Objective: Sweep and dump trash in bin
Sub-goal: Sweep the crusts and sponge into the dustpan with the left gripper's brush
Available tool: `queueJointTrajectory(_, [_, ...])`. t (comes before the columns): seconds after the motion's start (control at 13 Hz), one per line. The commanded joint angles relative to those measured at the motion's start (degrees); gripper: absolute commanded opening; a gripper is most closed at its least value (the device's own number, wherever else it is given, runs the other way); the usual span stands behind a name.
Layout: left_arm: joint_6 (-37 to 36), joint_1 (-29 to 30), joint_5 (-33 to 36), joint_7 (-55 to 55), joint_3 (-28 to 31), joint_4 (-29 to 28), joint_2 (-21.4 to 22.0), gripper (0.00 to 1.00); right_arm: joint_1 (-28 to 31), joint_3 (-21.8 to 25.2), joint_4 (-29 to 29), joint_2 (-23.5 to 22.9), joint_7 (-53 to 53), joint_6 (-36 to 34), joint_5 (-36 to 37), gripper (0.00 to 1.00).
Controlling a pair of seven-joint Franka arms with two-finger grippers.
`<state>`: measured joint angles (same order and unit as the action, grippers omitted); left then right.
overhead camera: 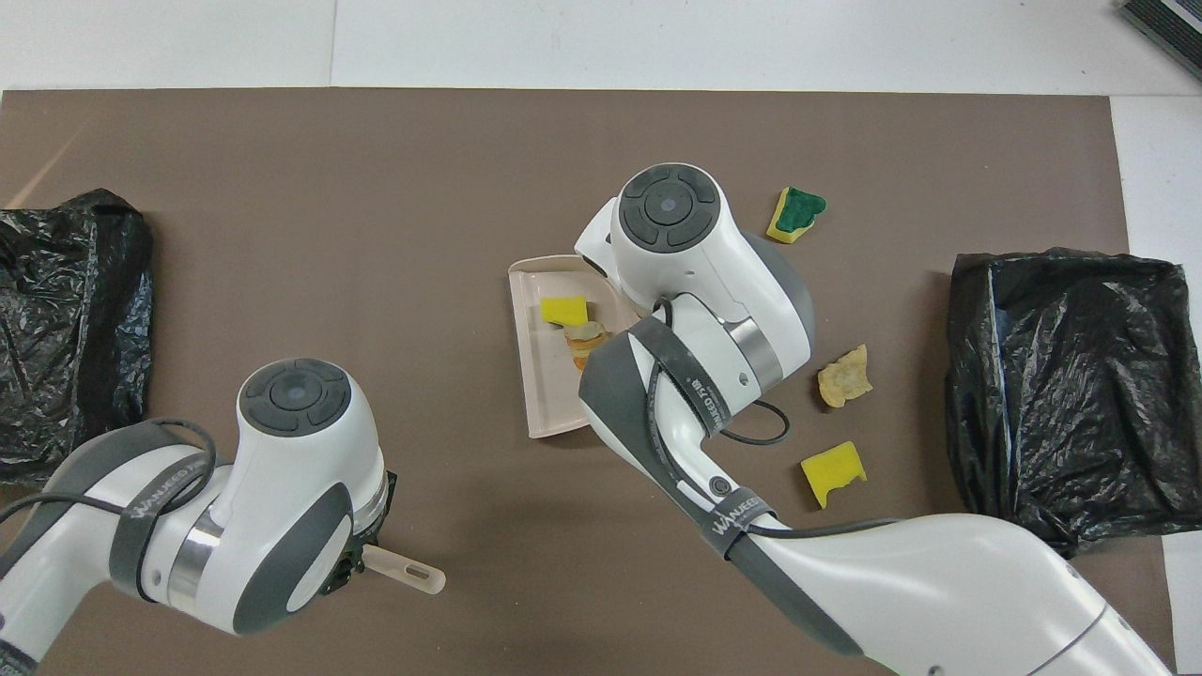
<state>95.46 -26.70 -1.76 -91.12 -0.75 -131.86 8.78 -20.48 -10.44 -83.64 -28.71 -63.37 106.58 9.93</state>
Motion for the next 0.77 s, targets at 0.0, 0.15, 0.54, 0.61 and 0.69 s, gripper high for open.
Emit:
queueJointTrajectory(0.0, [3.0, -1.9, 0.7, -3.0, -0.3, -12.2, 10.8, 0.0, 1.0, -0.7, -2.1, 2.1, -1.8, -0.1, -1.4, 0.0])
queueJointTrajectory(0.15, [10.6, -5.2, 0.7, 0.7, -0.2, -16.4, 11.4, 0.0, 0.9, -0.7, -3.1, 2.2, -1.3, 0.6, -1.5, 0.0])
queueJointTrajectory(0.54, [24.6, -4.9, -1.1, 18.2, -0.2, -15.2, 5.7, 0.0, 0.9, -0.7, -10.0, 4.9, 0.8, 7.5, -3.3, 0.0])
queueJointTrajectory(0.61, [26.2, -4.6, -3.0, 23.7, -0.1, -14.9, 4.9, 0.0, 1.0, -0.7, -10.0, 4.8, 1.2, 7.9, -3.3, 0.0])
queueJointTrajectory(0.69, [27.9, -4.4, -4.7, 29.1, 0.0, -14.0, 4.1, 0.0, 1.1, -0.7, -10.0, 4.8, 1.8, 8.0, -3.3, 0.0])
